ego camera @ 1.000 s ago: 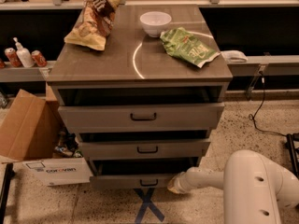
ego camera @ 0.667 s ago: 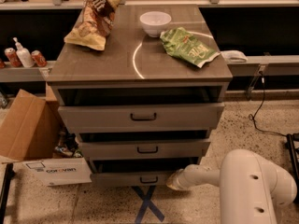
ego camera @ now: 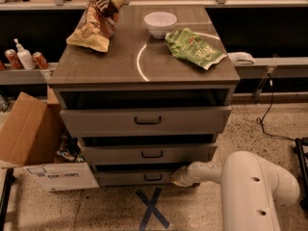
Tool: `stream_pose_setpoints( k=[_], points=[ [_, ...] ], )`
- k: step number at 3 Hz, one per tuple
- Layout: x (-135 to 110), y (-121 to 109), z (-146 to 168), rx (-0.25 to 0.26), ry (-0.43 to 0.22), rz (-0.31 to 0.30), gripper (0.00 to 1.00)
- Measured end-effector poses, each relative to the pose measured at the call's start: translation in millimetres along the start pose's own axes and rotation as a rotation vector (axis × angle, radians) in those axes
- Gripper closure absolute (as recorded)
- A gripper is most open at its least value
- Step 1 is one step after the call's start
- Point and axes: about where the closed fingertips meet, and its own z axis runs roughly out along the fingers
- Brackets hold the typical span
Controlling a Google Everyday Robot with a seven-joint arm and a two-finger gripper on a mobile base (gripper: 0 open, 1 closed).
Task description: Close bottom drawer
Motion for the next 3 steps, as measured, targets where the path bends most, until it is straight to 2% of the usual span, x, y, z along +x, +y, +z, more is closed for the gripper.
stream_pose_setpoints(
  k=[1, 2, 3],
  points=[
    [0.7, -2.6, -5.9, -0.006, 0.001, -0.010, 1.00],
    [10.3, 22.3, -27.7, -0.065, -0.012, -0.062, 1.00],
    [25.6, 58.9, -63.2, -0.124, -0.047, -0.131, 1.00]
  ],
)
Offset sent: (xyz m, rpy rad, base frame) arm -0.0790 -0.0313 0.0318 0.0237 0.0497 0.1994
